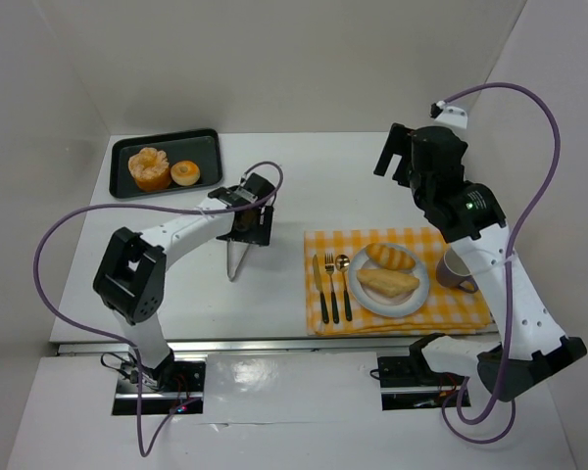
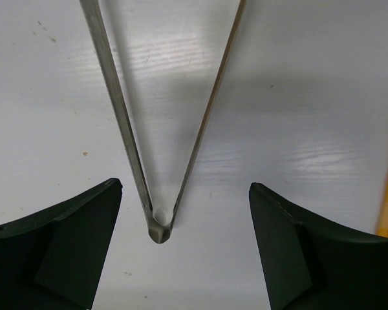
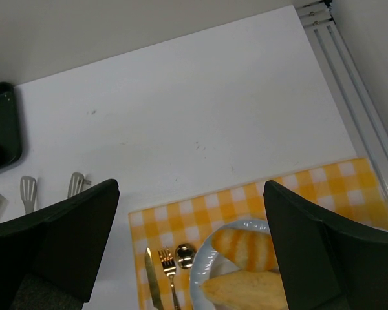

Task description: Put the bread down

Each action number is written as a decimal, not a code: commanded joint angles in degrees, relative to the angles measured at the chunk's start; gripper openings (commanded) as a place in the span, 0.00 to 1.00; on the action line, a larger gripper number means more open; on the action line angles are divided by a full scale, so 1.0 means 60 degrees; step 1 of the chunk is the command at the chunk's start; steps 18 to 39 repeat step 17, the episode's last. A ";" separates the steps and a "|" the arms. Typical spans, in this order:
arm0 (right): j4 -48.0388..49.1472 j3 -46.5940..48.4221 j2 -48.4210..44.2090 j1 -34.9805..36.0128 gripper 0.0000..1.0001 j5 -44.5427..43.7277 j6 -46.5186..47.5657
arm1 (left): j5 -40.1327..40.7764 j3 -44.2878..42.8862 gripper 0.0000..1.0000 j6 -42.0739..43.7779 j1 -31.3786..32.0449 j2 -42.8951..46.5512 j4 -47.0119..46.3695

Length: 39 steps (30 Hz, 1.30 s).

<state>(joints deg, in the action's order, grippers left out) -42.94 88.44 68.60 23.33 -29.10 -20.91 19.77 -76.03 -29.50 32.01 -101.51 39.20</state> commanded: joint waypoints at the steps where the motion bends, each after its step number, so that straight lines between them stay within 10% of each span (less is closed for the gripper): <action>1: -0.0020 -0.0078 0.0445 -0.0022 1.00 0.0075 0.0043 | -0.0204 -0.0892 0.93 -0.0094 -0.0310 0.1111 0.0234; 14: -0.0916 -0.0237 0.2761 -0.0022 1.00 0.1218 -0.0280 | -0.1229 0.0013 1.00 -0.0108 -0.1525 0.5140 -0.1376; 39: -0.0812 -0.0341 0.2761 -0.0022 1.00 0.1102 -0.0280 | -0.1419 0.0103 1.00 -0.0298 -0.1629 0.5347 -0.1377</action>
